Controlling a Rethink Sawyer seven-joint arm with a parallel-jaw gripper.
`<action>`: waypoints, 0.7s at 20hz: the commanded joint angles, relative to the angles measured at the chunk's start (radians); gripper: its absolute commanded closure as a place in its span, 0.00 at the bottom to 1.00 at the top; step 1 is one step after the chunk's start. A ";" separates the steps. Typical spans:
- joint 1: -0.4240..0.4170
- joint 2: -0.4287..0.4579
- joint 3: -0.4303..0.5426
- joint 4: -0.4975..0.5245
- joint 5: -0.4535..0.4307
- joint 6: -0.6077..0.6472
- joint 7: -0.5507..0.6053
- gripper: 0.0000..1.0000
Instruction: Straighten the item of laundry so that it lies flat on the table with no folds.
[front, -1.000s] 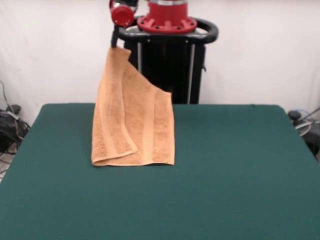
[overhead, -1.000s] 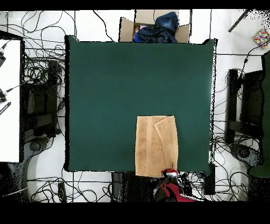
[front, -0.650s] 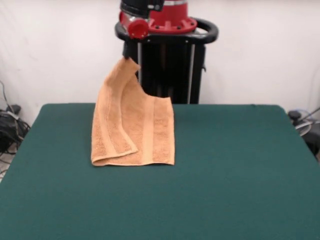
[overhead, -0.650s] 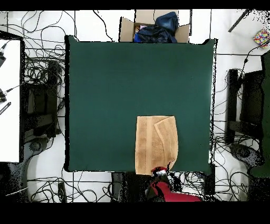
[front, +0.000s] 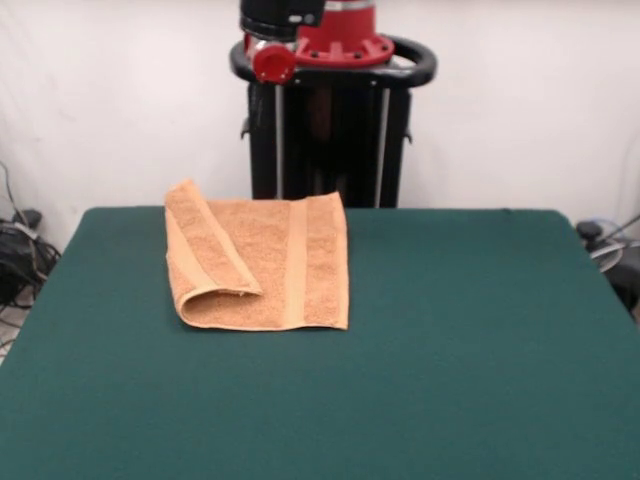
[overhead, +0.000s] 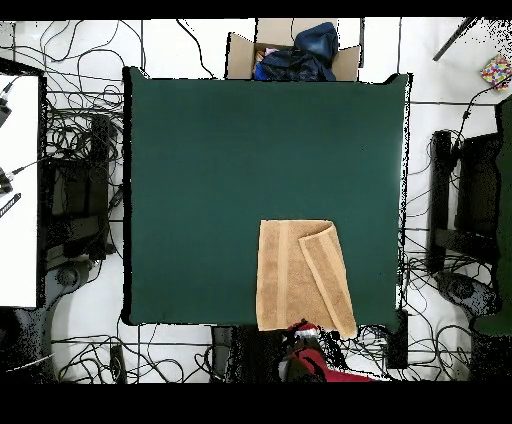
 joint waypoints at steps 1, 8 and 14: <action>-0.021 0.009 0.136 0.056 0.056 0.060 -0.053 0.00; -0.040 0.129 0.106 -0.078 -0.009 0.045 -0.060 0.00; 0.039 0.302 0.038 -0.196 -0.014 -0.035 0.016 0.00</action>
